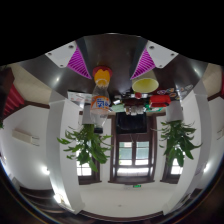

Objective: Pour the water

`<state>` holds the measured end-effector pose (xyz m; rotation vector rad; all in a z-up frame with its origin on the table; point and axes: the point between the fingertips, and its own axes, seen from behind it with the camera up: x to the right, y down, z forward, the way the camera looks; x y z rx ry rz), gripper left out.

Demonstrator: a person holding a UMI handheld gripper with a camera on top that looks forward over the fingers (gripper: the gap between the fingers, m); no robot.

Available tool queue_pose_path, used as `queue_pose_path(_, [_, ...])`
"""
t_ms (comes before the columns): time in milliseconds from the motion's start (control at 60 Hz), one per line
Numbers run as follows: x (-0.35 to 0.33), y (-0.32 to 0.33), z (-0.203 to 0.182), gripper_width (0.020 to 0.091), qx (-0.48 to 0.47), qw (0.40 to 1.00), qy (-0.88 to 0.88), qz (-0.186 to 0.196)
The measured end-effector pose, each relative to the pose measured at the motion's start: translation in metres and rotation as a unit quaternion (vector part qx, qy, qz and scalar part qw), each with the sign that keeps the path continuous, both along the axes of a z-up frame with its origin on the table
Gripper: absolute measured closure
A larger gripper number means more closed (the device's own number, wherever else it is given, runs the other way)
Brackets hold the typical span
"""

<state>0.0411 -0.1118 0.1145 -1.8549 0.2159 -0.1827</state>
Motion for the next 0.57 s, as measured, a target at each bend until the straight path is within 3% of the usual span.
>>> queue_pose_path(333, [-0.038, -0.039, 0.045, 0.0367, 0.016, 0.999, -0.021, 0.04])
queue_pose_path(567, [-0.052, -0.043, 0.056, 0.0368, 0.031, 0.998, -0.013, 0.056])
